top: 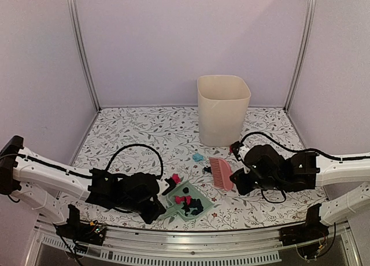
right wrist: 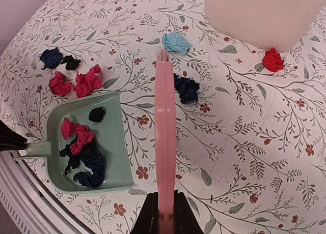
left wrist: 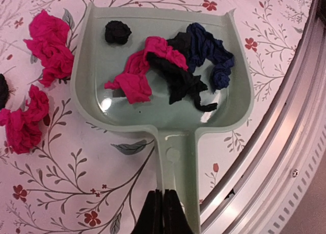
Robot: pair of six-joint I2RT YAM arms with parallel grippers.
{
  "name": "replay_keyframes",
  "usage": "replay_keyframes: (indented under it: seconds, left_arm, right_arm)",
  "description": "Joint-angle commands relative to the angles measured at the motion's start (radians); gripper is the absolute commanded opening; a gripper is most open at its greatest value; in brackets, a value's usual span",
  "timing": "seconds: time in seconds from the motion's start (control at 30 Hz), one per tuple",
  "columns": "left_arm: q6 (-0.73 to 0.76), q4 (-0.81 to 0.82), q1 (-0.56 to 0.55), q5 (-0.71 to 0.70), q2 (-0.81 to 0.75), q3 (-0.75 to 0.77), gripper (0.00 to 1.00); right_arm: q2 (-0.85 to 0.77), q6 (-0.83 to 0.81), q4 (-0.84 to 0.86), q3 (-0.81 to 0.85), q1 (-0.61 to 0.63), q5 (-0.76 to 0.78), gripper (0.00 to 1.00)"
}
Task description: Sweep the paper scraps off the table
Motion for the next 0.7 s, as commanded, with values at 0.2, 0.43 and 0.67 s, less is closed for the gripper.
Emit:
replay_keyframes:
  seconds: [0.2, 0.43, 0.67]
  left_arm:
    - [0.007, 0.059, -0.003, -0.024, -0.008, -0.016, 0.0]
    - [0.014, 0.083, -0.003, -0.03, 0.011, -0.021, 0.0]
    - [0.022, 0.111, -0.003, -0.048, 0.018, -0.029, 0.0]
  right_arm:
    - [0.074, -0.032, 0.111, -0.028, 0.0, -0.113, 0.0]
    - [0.095, -0.103, 0.223, -0.03, 0.001, -0.311, 0.0]
    - [0.027, -0.104, 0.188, -0.015, 0.001, -0.246, 0.0]
